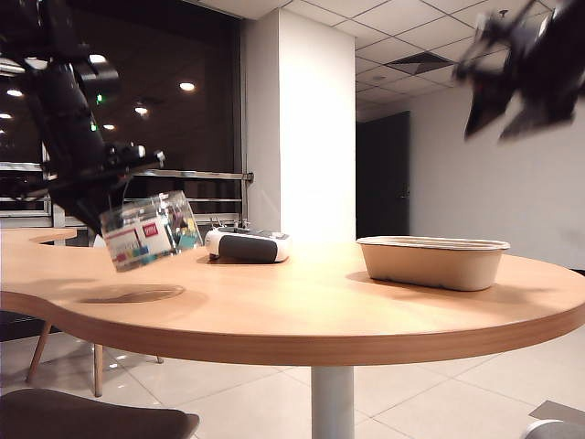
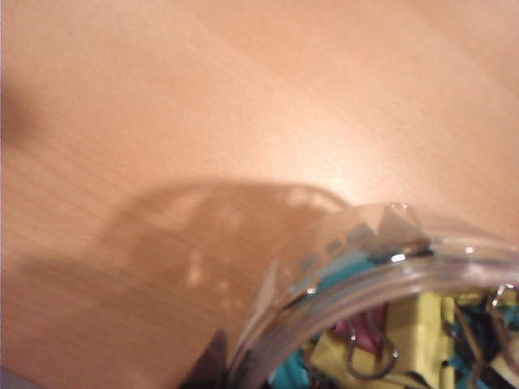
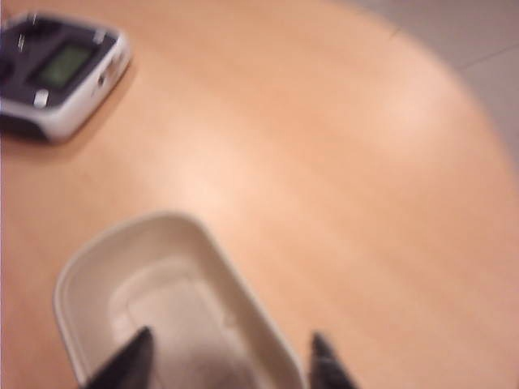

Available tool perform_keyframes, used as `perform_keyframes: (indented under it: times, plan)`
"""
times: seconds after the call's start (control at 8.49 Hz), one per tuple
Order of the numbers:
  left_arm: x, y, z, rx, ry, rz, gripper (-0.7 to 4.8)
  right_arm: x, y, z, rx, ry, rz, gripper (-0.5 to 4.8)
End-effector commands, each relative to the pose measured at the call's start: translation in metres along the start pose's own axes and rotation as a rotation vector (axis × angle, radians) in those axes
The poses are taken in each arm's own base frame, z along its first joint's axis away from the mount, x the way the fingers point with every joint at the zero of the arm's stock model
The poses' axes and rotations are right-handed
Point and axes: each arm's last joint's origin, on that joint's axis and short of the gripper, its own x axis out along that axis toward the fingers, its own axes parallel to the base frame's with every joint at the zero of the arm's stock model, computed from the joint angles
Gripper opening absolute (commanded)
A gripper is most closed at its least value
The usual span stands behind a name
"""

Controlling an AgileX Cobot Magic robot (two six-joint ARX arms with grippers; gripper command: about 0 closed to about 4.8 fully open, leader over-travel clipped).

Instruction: Pick up the box filled with clips, pour some clips from it into the rectangular paper box, and then put the clip box back on the table.

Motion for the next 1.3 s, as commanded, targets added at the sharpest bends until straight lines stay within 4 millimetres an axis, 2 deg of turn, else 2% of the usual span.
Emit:
perform_keyframes:
  times: [0.12,0.71,1.3]
  plan:
    - [-0.018,-0.004,0.003,-0.006,-0.053,-0.011,-0.06,0.028,-0.003,-0.012,-0.037,0.013,0.052,2.10]
    - [-0.036,-0.009,0.007,-0.005,-0.099,-0.026,-0.06,0.063,-0.018,-0.036,-0.019,0.047,0.037,2.10]
    - [-0.046,-0.011,0.015,0.003,-0.139,-0.031,-0.06,0.072,-0.028,-0.048,0.007,0.095,0.059,2.09]
